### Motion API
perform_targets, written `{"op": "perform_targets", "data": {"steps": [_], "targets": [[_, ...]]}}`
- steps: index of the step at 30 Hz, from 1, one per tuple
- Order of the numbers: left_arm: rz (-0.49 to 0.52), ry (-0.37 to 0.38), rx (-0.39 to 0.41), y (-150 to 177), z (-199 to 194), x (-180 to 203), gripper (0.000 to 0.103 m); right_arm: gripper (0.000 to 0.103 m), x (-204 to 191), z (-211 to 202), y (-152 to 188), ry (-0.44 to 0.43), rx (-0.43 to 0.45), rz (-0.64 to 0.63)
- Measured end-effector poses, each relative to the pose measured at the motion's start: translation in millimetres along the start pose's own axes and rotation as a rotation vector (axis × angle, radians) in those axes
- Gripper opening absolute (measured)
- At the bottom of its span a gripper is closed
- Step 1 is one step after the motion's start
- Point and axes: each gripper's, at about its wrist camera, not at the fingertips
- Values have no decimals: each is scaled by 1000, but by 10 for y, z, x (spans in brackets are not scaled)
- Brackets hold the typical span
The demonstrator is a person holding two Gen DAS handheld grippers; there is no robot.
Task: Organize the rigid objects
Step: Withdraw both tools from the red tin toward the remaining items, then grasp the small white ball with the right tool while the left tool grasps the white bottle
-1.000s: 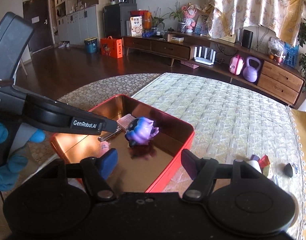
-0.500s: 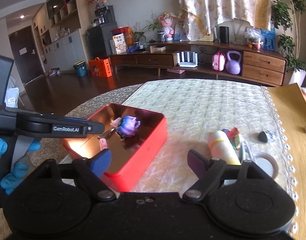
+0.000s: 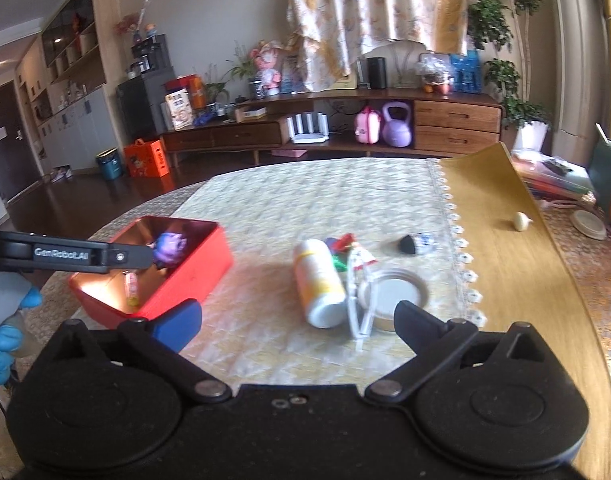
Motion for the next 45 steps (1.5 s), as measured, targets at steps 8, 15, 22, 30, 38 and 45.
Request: {"op": "perform_targets", "data": {"steps": [8,15,22,30,38,45], "targets": [[27,-10,-17,-123,264,425,86,103,619,-7,-106,109,20,40],[38,-39,-79,-219,654,730,86,103,1053,134,-53,159,10,64],[8,-68,-122,-330,1037,897,86,103,1510,350,-206,235,3,72],[-51,-95,-180,-387,1455,973,86,103,1868,696,-395,286,1,64],[-108,-81,-193,-320,1665,979,86,99,2279,1250,-565,361,-1,77],[-157,-45,-215,-244,1763,977,86,83,2561,1692,-643,375,-19,127]]}}
Point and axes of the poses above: each gripper's, at about its wrist camera, not at the fingertips, and z roughly the way its jaws point, x to its right, y to its underside, and after that the axes turned 1 degree about -x, right-handed
